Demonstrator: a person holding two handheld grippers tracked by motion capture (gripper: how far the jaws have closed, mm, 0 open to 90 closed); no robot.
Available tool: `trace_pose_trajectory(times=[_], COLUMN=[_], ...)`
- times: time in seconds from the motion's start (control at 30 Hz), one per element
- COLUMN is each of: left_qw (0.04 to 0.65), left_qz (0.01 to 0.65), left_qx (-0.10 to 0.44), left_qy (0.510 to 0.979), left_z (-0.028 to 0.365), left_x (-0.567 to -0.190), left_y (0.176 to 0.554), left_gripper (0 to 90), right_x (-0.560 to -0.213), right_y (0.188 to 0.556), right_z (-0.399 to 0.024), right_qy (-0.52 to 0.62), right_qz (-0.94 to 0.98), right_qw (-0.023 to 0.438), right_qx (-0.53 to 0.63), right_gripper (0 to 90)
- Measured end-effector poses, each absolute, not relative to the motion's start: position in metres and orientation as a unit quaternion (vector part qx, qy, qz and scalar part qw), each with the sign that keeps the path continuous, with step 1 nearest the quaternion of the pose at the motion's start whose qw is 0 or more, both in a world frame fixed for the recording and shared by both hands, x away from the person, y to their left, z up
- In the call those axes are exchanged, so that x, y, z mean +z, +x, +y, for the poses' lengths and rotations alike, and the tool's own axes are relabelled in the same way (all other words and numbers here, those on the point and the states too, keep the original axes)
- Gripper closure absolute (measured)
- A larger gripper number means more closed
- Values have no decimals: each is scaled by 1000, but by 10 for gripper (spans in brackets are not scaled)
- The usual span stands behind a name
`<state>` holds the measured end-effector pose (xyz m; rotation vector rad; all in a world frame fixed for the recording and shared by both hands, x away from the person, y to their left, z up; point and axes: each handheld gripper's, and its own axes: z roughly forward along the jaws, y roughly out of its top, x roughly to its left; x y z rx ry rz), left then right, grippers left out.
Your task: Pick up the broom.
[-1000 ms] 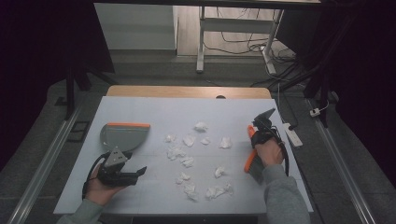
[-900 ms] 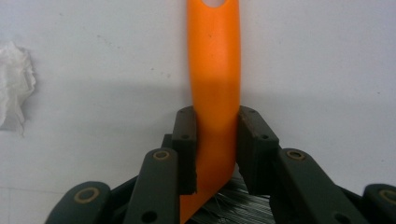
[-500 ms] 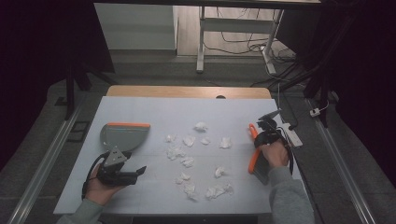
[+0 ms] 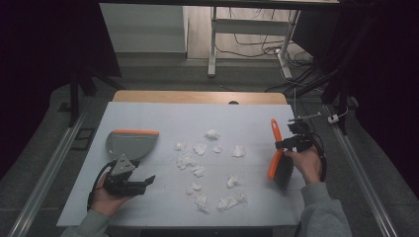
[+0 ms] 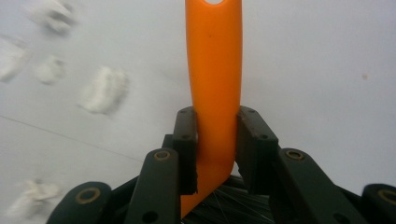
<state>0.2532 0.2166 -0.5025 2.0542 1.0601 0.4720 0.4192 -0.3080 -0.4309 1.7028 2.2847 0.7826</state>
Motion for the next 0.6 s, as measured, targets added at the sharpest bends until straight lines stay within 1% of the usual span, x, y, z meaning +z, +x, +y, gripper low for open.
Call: trace_pose_trajectory(times=[0.07, 0.17, 0.3, 0.37, 0.6], left_qw=[381, 381, 384, 385, 387], left_qz=[417, 418, 422, 423, 419], left_qx=[186, 188, 193, 192, 193], left_qy=[804, 803, 798, 797, 798], left_z=[216, 213, 209, 207, 197], left_x=[-502, -501, -498, -496, -491], left_y=[254, 255, 258, 260, 261], left_gripper=[231, 232, 232, 233, 235], right_x=[-425, -417, -411, -410, -411], right_y=[416, 411, 405, 404, 398], right_z=[-310, -310, -303, -298, -283], right_qy=[566, 554, 528, 514, 490], right_qz=[768, 760, 757, 759, 751], right_qw=[83, 79, 66, 58, 50], right_qx=[288, 331, 380, 395, 439], right_gripper=[710, 710, 710, 710, 710])
